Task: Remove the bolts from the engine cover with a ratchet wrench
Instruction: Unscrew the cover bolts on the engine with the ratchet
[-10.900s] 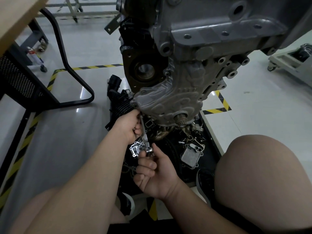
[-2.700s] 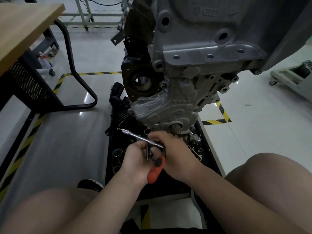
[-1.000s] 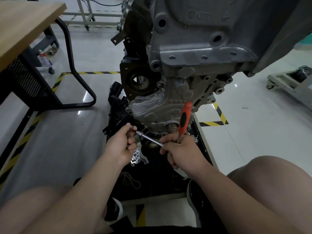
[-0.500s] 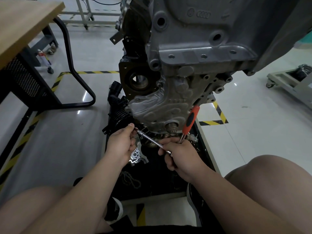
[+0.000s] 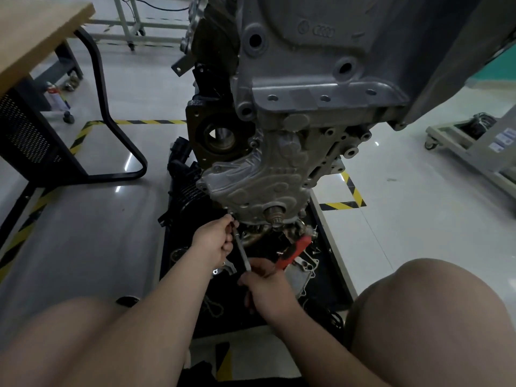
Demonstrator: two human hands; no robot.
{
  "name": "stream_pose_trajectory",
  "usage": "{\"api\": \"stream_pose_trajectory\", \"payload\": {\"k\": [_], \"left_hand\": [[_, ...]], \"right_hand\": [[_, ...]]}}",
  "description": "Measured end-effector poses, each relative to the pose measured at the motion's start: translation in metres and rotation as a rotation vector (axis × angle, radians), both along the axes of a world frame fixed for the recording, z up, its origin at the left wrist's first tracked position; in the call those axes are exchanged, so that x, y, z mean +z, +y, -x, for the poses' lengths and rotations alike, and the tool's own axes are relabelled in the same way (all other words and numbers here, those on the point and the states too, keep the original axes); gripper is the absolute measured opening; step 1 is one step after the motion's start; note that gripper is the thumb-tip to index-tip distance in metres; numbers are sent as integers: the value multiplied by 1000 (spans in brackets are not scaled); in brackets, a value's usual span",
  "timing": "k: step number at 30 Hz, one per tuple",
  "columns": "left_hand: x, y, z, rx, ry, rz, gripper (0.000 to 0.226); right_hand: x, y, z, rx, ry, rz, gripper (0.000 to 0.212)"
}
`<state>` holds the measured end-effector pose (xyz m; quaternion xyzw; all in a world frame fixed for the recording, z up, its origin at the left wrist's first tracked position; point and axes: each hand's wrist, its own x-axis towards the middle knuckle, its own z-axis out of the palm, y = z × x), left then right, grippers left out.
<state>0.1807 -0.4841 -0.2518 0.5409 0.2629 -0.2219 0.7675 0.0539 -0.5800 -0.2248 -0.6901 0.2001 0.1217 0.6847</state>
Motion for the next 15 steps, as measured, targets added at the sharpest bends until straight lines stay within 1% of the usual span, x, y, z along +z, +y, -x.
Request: {"api": "stream_pose_trajectory", "payload": {"k": [1,3,6,8,11,13,15], "left_hand": [[-2,-3,-1,5,3,11,24],[-6,-6,-3,39,6,51,23],[-12,-3,-5,111,14,122,22],[-12,-2,-10,122,15,134,23],[-10,-2,-19,113,-3,79,26],[-10,-2,-23,107,-20,17,24],[-12,0,-25,115,-47,-23,25]], "right_hand": [[-5,2,2,41,-28,52,11],[-11,4,-1,99,-42,107,18],[-11,7,-9,105,-44,76,18],[-14,7,-14,102,-62,77,13],[-20,7,-21,85,-78,109,11],[-25,10,-24,81,-85,113,5],[-28,14,-25,83,-89,101,11]]}}
